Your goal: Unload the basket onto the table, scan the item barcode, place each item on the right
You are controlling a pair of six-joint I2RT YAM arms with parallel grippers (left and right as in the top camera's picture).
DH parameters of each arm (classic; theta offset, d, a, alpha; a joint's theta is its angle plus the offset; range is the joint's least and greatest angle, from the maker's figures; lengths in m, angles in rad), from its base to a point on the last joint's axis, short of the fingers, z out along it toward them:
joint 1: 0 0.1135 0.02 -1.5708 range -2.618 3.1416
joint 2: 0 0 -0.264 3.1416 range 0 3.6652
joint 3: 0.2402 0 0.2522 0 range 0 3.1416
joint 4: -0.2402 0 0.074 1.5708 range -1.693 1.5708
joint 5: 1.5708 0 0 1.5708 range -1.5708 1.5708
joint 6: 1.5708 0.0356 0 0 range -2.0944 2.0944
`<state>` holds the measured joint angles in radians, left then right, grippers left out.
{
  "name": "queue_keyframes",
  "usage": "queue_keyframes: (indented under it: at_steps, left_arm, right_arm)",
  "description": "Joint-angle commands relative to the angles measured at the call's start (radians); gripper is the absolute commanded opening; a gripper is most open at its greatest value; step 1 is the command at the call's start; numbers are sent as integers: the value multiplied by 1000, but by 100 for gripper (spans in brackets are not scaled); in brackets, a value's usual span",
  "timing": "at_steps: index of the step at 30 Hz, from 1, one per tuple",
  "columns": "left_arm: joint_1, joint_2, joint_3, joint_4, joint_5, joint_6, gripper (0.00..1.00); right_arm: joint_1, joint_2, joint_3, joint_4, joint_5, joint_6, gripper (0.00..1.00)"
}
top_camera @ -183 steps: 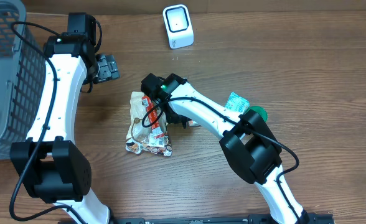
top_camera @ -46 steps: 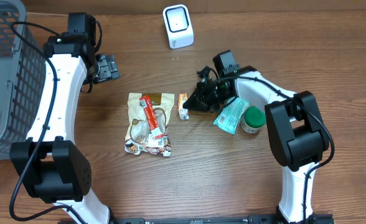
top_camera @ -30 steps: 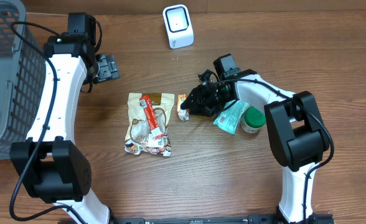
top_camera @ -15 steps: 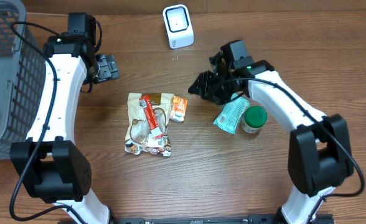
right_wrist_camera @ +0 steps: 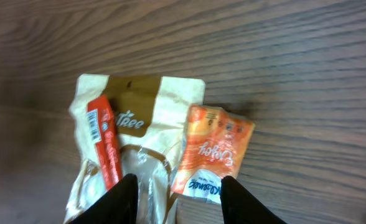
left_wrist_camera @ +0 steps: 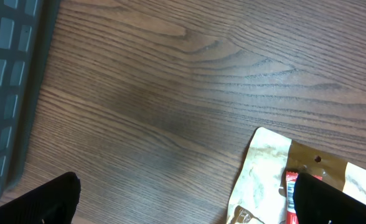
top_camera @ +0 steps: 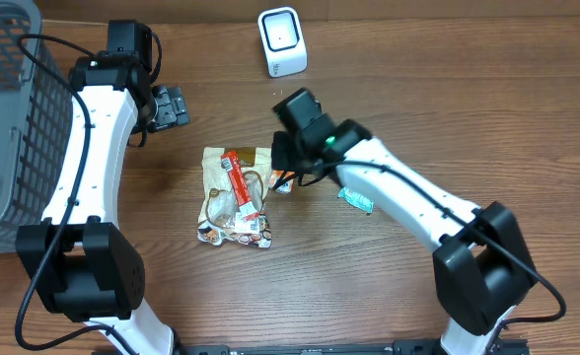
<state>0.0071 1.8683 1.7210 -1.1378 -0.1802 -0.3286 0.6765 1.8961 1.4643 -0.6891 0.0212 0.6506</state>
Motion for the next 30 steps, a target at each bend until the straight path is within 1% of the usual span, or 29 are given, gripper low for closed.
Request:
queue_keyframes:
  at_steps: [1,6,13,18,25,26,30]
  left_arm:
    - [-4,-18,16,-2,-10,23,100]
    - [-4,-18,16,-2,-10,23,100]
    - [-4,-18,16,-2,-10,23,100]
    - [-4,-18,16,-2,-10,23,100]
    - [-4,-18,16,-2,-10,23,100]
    - [-4,-18,16,-2,-10,23,100]
    - [-4,-18,16,-2,-10,23,100]
  right_arm:
    - [61,-13,16,5,223,87,43]
    - [100,47,16,34,252,86,43]
    - [103,124,16,56,269,85,41]
    - [116,156,16,95,270,82,41]
    - [118,201,16,102,274,82,41]
    - [119,204,16,105,274,82,40]
    - [120,206,16,106,274,82,31]
